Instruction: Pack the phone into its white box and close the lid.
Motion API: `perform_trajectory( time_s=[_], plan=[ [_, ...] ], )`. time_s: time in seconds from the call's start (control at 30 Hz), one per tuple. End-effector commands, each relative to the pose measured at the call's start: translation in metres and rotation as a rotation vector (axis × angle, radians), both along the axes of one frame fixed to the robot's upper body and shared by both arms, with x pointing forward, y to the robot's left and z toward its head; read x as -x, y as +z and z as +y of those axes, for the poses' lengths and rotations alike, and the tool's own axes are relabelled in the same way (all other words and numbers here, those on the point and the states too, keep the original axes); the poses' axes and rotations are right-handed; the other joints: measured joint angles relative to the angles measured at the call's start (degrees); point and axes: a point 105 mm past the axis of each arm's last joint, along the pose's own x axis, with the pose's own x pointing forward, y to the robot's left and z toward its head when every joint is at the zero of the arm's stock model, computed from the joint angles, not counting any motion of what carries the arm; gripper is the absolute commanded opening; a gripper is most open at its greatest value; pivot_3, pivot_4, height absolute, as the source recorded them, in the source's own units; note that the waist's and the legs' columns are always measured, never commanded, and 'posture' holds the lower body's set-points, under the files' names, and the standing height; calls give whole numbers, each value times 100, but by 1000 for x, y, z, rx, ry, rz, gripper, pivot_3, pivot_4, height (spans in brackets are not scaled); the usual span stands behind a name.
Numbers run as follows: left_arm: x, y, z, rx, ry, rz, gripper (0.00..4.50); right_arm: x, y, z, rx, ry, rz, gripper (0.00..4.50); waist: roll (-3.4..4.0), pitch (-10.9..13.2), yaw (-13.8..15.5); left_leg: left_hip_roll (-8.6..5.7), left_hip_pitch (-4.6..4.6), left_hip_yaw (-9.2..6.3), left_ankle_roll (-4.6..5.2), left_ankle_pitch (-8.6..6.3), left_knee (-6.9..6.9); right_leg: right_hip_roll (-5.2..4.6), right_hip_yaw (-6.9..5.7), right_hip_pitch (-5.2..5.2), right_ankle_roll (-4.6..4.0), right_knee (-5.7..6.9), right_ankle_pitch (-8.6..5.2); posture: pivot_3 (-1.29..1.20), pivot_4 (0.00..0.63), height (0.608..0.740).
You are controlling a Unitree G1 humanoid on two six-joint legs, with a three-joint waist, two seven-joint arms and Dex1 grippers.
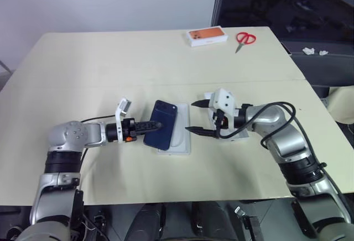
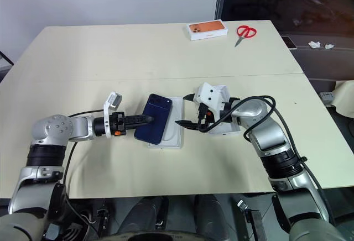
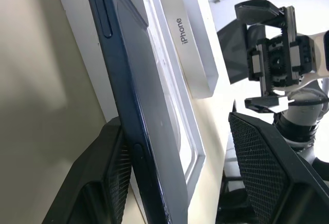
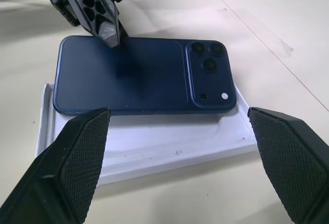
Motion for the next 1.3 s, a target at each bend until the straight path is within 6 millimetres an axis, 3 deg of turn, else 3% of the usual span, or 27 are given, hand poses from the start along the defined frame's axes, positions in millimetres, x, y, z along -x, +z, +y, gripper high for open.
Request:
perform_trajectory(
  time_s=[0.03,0.37,0.53,0.73,0.87,0.9,0.93,1.0,1.13,1.17,1.3],
  plan=[
    [0,15,-12,22,-42,-65,3000,-1,12,6,-18,20,-54,4500,0,0,0,0,0,0,0,0,0,0,0,0,0,0,0,0,150,740],
    [14,36,-18,-6,-112,-96,3000,-1,10,8,-24,11,-54,4500,0,0,-12,1,0,0,0,0,0,1,0,0,0,1,0,0,150,740],
    [16,32,-11,-45,-88,-96,3000,-2,9,8,-23,6,-57,4500,0,0,-11,1,0,0,-4,3,0,2,0,-1,0,1,0,0,150,740],
    [6,44,10,-3,16,-195,3000,-2,11,6,-39,-2,-50,4500,0,1,-6,2,0,0,-12,7,0,2,0,-1,0,1,0,0,150,740],
    [-2,53,11,6,68,-338,3000,-1,18,6,-88,-8,-26,4500,0,1,-1,1,0,0,-13,7,0,0,0,0,0,0,0,0,150,740],
    [-2,50,10,-5,61,-339,3063,-1,19,6,-90,-8,-25,3956,0,1,0,1,0,0,-14,8,0,0,0,0,0,-1,0,0,150,740],
    [-1,49,8,17,53,-322,2640,0,18,6,-91,-8,-22,3582,0,0,4,1,0,0,-13,8,0,0,0,0,0,-1,0,0,150,740],
    [-3,50,6,57,53,-294,2201,0,15,6,-78,-6,-20,2743,0,1,6,1,0,0,-11,6,0,0,0,1,0,-1,0,0,150,740],
    [-9,42,10,15,93,-294,119,-2,6,1,-11,-19,-42,569,0,1,-1,0,0,0,1,-1,1,1,0,1,0,0,0,0,150,740],
    [-9,38,12,-4,92,-290,0,-3,2,-2,15,-22,-48,63,0,1,-5,0,0,0,1,0,0,1,0,0,0,1,0,0,150,740],
    [-3,19,13,-72,61,-256,0,-5,-6,-7,52,-40,-51,20,0,1,-18,1,1,1,1,0,-1,2,0,-1,0,0,0,0,150,740]
  ],
)
